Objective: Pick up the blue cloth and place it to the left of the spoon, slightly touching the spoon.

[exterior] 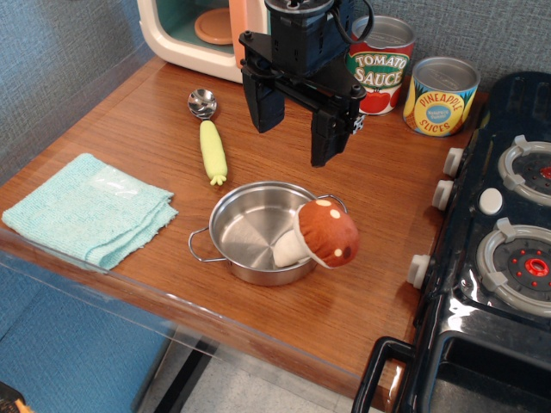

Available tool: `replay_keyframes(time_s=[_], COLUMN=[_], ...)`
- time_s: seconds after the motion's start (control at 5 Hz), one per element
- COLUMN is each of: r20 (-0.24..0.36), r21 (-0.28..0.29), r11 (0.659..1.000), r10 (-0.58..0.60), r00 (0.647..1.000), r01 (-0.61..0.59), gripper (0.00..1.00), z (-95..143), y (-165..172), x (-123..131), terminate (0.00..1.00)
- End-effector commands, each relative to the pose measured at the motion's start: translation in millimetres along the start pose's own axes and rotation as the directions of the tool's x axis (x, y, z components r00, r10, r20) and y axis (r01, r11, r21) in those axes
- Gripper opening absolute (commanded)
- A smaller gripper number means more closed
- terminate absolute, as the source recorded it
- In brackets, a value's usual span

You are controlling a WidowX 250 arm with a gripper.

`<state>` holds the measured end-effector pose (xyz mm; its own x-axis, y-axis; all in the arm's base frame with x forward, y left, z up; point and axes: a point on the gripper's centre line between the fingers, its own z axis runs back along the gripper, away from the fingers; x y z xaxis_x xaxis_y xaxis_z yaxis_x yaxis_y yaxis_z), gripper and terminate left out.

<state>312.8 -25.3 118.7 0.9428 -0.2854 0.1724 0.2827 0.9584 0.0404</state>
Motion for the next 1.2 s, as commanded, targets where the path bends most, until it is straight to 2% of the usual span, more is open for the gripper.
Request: replay_keyframes(time_s=[0.0, 0.4, 0.6, 0.8, 1.0], r20=[0.000, 0.015, 0.013, -0.065, -0.099], r21=[0.000, -0.016, -0.008, 0.033, 0.042], r11=[1.000, 0.997, 0.990, 0.987, 0.982], r10=[0.000, 0.076, 0.137, 0.157, 0.188], r00=[1.000, 0.997, 0.990, 0.986, 0.977], r01=[0.000, -0.076, -0.137, -0.155, -0.185], gripper=[1.00, 1.00, 1.00, 1.00, 1.00], z=[0.0, 5.6, 7.2, -6.3, -14.8], y=[0.0, 37.9, 71.4, 101.0, 124.4], x=[0.0, -42.2, -66.9, -90.5, -101.7], terminate=[0.00, 0.00, 0.00, 0.00, 0.00])
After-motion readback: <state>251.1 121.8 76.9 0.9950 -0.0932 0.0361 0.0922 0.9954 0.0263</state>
